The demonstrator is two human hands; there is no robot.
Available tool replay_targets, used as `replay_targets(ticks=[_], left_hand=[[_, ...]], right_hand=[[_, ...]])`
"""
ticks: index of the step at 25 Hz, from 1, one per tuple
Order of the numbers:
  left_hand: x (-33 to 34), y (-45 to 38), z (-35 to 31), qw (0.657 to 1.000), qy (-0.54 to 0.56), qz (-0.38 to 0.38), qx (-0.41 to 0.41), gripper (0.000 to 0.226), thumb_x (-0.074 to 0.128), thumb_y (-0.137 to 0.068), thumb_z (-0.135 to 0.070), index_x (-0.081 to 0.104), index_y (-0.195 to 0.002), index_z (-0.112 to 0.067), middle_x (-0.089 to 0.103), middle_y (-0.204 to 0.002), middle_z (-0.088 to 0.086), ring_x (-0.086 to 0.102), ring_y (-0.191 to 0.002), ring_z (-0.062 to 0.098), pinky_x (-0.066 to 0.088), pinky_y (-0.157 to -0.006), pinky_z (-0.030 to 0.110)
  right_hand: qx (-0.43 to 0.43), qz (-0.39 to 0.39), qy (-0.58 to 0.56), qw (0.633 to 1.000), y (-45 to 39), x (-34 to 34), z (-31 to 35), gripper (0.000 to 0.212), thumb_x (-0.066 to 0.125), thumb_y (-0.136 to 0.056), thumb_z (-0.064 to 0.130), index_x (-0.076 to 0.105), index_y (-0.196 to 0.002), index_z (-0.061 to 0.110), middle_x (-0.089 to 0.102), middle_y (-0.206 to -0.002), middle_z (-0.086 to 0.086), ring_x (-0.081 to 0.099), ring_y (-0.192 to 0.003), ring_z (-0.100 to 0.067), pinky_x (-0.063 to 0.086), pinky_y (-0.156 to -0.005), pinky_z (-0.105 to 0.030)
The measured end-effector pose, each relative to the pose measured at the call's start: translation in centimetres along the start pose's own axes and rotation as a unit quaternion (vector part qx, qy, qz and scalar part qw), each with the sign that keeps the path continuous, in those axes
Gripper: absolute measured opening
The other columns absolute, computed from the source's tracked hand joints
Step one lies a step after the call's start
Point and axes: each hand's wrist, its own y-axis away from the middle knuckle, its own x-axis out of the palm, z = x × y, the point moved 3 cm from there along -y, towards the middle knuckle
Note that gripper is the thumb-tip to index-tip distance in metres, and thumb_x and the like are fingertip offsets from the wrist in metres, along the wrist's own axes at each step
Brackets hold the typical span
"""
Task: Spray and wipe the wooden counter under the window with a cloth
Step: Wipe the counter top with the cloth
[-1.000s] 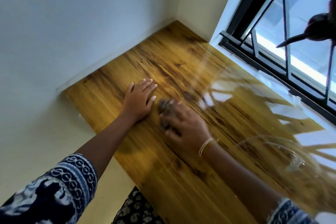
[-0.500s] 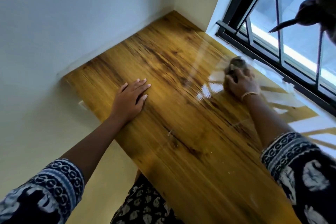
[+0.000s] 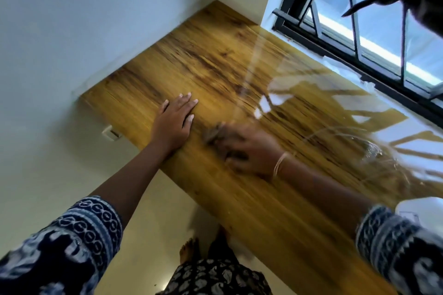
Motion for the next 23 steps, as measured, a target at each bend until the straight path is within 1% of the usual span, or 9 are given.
replay_targets(ticks=[1,3,6,9,13,15,17,20,23], left_hand=[[0.1,0.5,-0.1,1.0,-0.002,-0.002,0.002,0.051,0.033,-0.094,-0.032,0.042,-0.144,-0.023,0.036,-0.153,0.0,0.027,-0.144,0.016,0.017,-0.116,0.043],[0.1,1.6,-0.2,1.0,-0.009,-0.006,0.006,0.052,0.031,-0.095,-0.033,0.041,-0.144,-0.022,0.035,-0.154,0.0,0.027,-0.144,0.017,0.018,-0.116,0.043],[0.0,2.5,-0.2,1.0,-0.005,-0.006,0.01,0.052,0.031,-0.094,-0.034,0.041,-0.144,-0.022,0.035,-0.154,0.0,0.027,-0.144,0.017,0.017,-0.116,0.042],[-0.1,2.5,-0.2,1.0,0.002,-0.006,0.007,0.051,0.033,-0.094,-0.033,0.043,-0.143,-0.023,0.037,-0.153,-0.001,0.027,-0.144,0.016,0.017,-0.116,0.041],[-0.7,2.0,0.4,0.999,0.029,0.013,0.032,0.05,0.035,-0.093,-0.033,0.048,-0.14,-0.022,0.041,-0.151,0.0,0.033,-0.141,0.017,0.026,-0.112,0.043],[-1.8,1.6,2.0,0.997,0.032,0.021,0.064,0.048,0.037,-0.092,-0.03,0.052,-0.136,-0.02,0.045,-0.147,0.004,0.039,-0.137,0.021,0.035,-0.106,0.042],[-3.0,1.1,4.9,0.997,0.009,0.006,0.073,0.047,0.038,-0.092,-0.026,0.054,-0.135,-0.017,0.048,-0.144,0.009,0.044,-0.133,0.026,0.04,-0.103,0.043],[-4.6,1.1,9.6,0.999,0.014,-0.032,0.021,0.046,0.038,-0.092,-0.022,0.054,-0.135,-0.013,0.048,-0.144,0.013,0.044,-0.133,0.029,0.038,-0.108,0.043],[-4.8,1.4,10.8,0.997,0.036,-0.059,-0.015,0.044,0.039,-0.093,-0.017,0.055,-0.133,-0.013,0.05,-0.143,0.01,0.043,-0.134,0.025,0.034,-0.109,0.036]], right_hand=[[0.108,-0.029,0.003,0.994,0.0,-1.0,-4.4,0.045,0.047,-0.091,0.055,0.044,-0.135,0.044,0.033,-0.15,0.004,0.042,-0.129,-0.02,0.047,-0.096,-0.041],[0.35,-0.051,0.021,0.935,1.7,-2.8,-13.5,0.049,0.042,-0.09,0.061,0.045,-0.134,0.04,0.034,-0.149,-0.004,0.046,-0.123,-0.031,0.046,-0.092,-0.041],[0.552,-0.046,-0.029,0.832,4.0,-3.3,-19.0,0.059,0.037,-0.093,0.063,0.034,-0.146,0.037,0.018,-0.159,-0.01,0.025,-0.142,-0.036,0.03,-0.112,-0.048],[0.474,-0.054,-0.003,0.879,1.0,-2.2,-12.9,0.056,0.032,-0.092,0.064,0.033,-0.144,0.042,0.021,-0.158,-0.008,0.028,-0.14,-0.036,0.037,-0.107,-0.052],[0.17,-0.056,-0.022,0.984,-1.5,0.9,4.2,0.046,0.039,-0.091,0.059,0.045,-0.134,0.045,0.035,-0.152,-0.001,0.037,-0.136,-0.028,0.042,-0.103,-0.046],[-0.008,0.012,-0.001,1.0,-0.8,2.9,10.5,0.051,0.043,-0.091,0.059,0.043,-0.139,0.043,0.029,-0.157,-0.004,0.03,-0.142,-0.03,0.03,-0.111,-0.045],[-0.08,0.029,0.011,0.996,-0.5,3.4,10.4,0.054,0.045,-0.09,0.06,0.043,-0.141,0.04,0.027,-0.158,-0.004,0.029,-0.143,-0.028,0.025,-0.113,-0.044],[0.111,-0.066,-0.019,0.991,-1.4,1.1,3.1,0.047,0.05,-0.089,0.058,0.051,-0.132,0.039,0.039,-0.149,-0.002,0.043,-0.13,-0.027,0.043,-0.103,-0.048],[0.401,-0.087,0.0,0.912,-2.6,-0.8,-7.2,0.052,0.042,-0.091,0.06,0.045,-0.137,0.036,0.033,-0.151,-0.007,0.038,-0.132,-0.033,0.039,-0.105,-0.049]])
